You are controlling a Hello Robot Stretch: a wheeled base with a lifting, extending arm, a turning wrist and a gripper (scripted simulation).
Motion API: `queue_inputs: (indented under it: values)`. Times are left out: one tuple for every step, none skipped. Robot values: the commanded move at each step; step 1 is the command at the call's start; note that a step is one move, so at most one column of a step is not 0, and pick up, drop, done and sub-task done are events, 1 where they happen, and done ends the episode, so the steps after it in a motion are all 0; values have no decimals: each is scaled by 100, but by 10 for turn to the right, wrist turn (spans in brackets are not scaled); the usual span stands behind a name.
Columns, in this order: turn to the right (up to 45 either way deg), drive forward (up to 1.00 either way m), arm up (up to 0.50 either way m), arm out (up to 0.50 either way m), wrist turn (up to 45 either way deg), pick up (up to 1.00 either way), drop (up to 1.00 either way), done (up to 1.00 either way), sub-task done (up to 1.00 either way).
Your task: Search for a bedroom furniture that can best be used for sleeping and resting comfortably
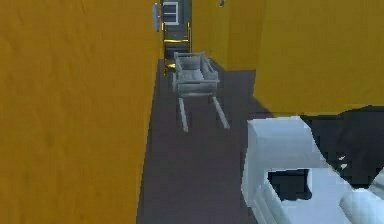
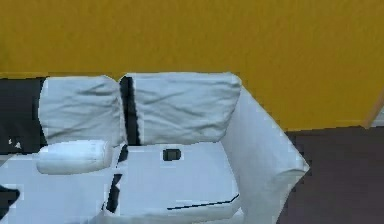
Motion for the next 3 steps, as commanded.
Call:
queue_inputs:
  values:
    - [0,100,0,0,0,0,0,0,0]
    - [-30,0,0,0,0,0,0,0,0]
    - [0,55,0,0,0,0,0,0,0]
